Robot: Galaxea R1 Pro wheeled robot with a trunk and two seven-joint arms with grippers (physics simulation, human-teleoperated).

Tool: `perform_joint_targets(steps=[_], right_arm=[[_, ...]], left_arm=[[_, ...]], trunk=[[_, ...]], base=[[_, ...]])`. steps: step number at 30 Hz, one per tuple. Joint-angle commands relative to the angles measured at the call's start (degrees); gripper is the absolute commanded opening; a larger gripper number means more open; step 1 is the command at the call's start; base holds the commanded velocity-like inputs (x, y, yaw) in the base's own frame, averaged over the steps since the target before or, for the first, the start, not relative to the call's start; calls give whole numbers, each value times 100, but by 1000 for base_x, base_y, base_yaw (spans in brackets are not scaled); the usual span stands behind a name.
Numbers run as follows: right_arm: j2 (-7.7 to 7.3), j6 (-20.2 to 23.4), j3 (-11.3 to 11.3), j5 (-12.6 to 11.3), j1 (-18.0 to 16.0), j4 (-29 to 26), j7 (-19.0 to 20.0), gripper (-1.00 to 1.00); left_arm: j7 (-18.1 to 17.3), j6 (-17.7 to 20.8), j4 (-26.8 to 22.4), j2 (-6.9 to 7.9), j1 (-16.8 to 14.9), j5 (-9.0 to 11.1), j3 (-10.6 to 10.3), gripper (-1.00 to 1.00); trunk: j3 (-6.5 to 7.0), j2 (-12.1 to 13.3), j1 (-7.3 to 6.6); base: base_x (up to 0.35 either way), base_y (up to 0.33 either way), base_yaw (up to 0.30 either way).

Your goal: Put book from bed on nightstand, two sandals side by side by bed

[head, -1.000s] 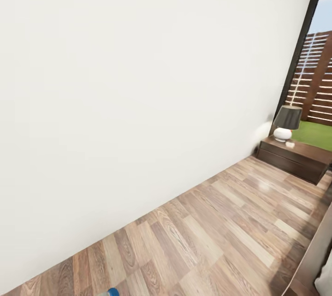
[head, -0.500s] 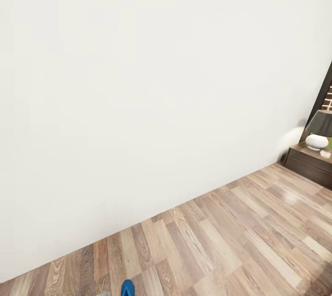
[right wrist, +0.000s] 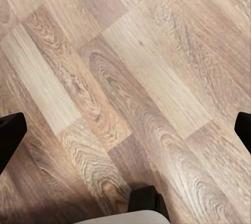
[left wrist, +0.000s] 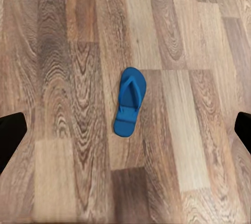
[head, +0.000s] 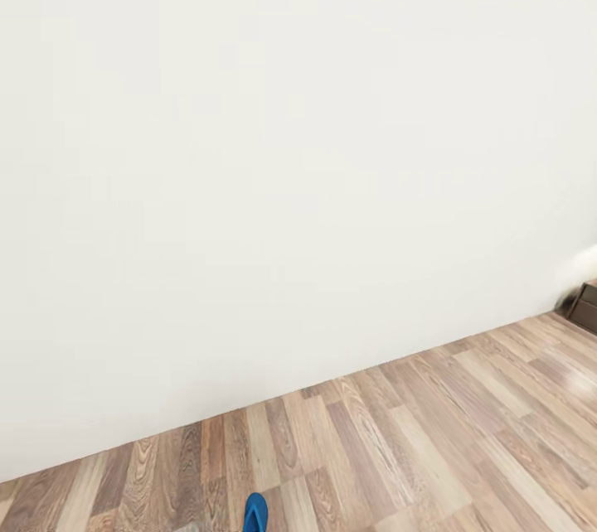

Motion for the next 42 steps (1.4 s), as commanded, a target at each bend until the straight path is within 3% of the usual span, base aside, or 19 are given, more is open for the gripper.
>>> perform_joint_targets(steps=[1, 42], right_arm=[[-6, -19, 25, -57, 2, -3, 8, 100], [-6, -19, 25, -41, 2, -5, -9, 100]], left_arm=[[-46, -10, 9, -1, -5, 60, 8, 100], [-46, -10, 9, -1, -5, 60, 8, 100]], trunk=[[-5, -3, 0], [-5, -3, 0]], base=[[0, 0, 292], [0, 0, 292]])
